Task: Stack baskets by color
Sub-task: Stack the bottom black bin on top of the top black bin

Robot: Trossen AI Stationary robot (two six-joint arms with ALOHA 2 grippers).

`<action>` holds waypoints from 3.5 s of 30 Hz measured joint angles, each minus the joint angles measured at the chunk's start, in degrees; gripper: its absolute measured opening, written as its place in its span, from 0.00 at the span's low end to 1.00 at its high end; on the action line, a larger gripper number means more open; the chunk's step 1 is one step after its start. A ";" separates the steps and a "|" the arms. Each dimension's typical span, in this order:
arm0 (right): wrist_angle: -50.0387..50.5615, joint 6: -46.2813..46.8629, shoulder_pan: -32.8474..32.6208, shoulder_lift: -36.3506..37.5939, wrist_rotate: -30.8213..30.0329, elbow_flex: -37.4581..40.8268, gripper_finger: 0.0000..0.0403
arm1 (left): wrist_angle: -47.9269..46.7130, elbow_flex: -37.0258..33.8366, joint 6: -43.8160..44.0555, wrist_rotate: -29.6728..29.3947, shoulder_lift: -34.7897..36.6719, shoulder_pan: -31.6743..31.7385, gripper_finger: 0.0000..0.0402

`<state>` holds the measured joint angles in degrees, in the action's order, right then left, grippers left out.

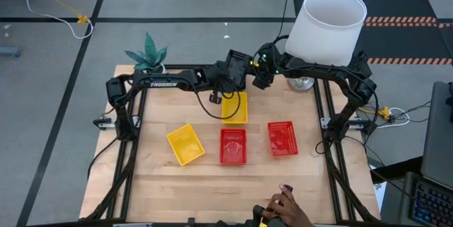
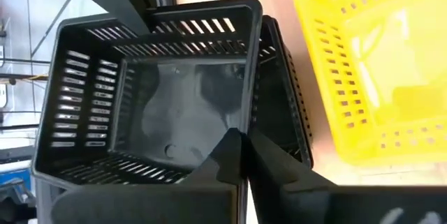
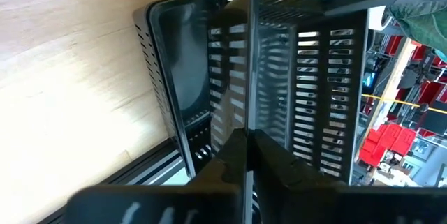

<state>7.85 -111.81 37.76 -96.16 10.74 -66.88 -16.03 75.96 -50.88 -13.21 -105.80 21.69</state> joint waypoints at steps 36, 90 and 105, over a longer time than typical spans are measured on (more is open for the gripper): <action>-1.67 32.08 -6.36 7.59 -2.47 0.05 0.27 | 2.63 0.00 8.62 -0.37 0.13 -1.31 0.03; -10.39 53.50 -10.91 14.42 -8.25 12.73 0.63 | 1.21 0.12 12.46 -10.58 0.52 -2.68 0.03; 2.46 83.13 -16.77 28.27 -13.71 12.73 0.63 | -7.81 7.26 23.16 -10.95 0.76 -5.09 0.01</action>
<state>10.31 -28.68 20.99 -67.89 -2.97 -54.15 -23.84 83.22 -27.72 -24.16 -105.03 16.60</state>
